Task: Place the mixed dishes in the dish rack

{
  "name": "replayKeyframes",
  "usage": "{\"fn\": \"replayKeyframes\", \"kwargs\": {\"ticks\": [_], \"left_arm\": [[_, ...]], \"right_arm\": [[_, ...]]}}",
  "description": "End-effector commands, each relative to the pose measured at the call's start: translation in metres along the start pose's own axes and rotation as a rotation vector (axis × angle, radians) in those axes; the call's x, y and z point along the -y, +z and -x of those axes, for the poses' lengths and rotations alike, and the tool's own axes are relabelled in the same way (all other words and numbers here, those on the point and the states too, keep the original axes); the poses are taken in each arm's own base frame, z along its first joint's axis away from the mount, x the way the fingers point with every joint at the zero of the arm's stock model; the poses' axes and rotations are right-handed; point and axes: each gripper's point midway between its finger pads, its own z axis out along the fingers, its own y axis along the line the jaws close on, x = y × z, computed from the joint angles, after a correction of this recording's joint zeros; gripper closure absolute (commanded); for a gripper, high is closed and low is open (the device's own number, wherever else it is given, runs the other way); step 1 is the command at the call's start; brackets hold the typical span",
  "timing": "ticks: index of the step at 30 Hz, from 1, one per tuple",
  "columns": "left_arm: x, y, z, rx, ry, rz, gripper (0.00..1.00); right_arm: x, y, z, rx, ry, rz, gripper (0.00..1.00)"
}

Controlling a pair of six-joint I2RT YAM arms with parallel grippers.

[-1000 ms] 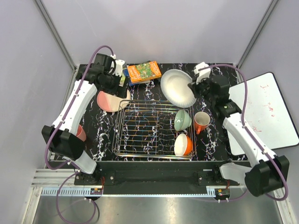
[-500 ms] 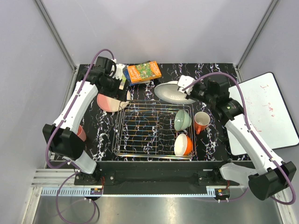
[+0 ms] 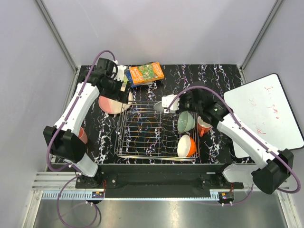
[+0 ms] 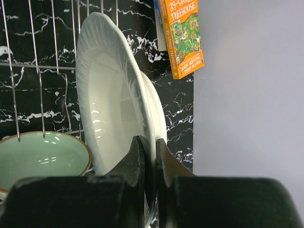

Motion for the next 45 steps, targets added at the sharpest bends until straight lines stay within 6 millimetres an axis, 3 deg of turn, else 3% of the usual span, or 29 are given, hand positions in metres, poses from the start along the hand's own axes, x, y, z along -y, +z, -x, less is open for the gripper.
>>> {"fn": "replayKeyframes", "kwargs": {"ticks": [1, 7, 14, 23, 33, 45], "left_arm": [[-0.001, 0.002, 0.008, 0.038, -0.001, -0.013, 0.01], [-0.002, 0.006, 0.004, 0.03, -0.006, -0.02, 0.01], [-0.003, 0.01, 0.001, 0.02, -0.013, -0.034, 0.01], [-0.003, 0.01, 0.002, 0.023, -0.016, -0.037, 0.01], [-0.003, 0.012, 0.001, 0.017, -0.026, -0.051, 0.01], [-0.001, 0.011, 0.002, 0.021, -0.025, -0.06, 0.01]], "right_arm": [[0.067, -0.014, 0.019, -0.02, -0.165, -0.25, 1.0], [0.071, -0.022, 0.053, 0.054, -0.212, -0.288, 1.0], [0.087, -0.039, 0.068, 0.091, -0.224, -0.355, 1.0], [0.09, -0.042, 0.07, 0.096, -0.235, -0.368, 1.0], [0.103, -0.061, 0.08, 0.123, -0.232, -0.425, 1.0], [0.082, -0.034, 0.059, 0.066, -0.191, -0.367, 1.0]]}}
